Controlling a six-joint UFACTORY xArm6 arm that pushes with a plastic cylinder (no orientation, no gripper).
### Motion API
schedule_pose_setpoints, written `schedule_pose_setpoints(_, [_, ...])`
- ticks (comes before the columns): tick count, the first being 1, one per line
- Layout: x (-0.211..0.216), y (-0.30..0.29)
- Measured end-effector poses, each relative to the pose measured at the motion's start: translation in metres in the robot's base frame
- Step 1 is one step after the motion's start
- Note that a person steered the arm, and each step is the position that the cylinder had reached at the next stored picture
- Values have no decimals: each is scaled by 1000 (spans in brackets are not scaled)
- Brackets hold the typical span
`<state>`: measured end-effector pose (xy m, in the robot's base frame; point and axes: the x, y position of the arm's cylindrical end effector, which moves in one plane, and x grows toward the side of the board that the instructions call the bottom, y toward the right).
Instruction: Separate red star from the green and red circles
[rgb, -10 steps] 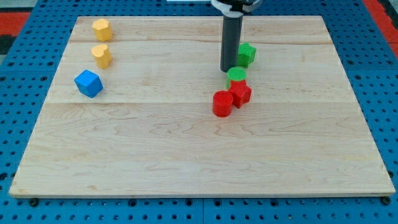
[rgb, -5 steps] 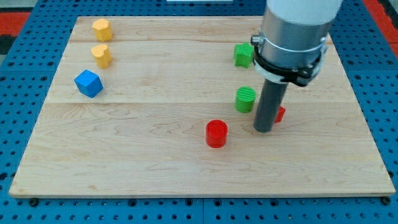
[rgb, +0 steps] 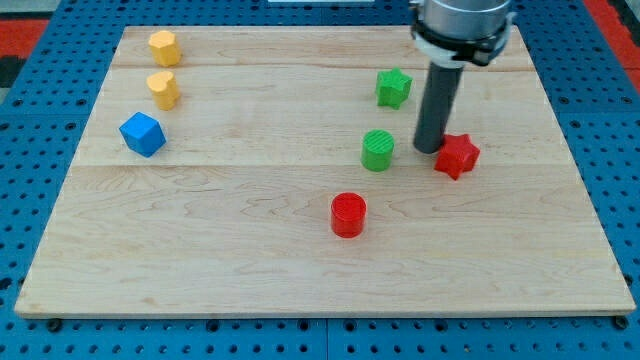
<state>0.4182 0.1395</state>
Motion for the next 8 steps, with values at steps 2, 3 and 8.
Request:
schedule_pose_setpoints(2, [58, 51])
schedule_pose_setpoints(3, [49, 71])
schedule_pose_setpoints(8, [64, -73])
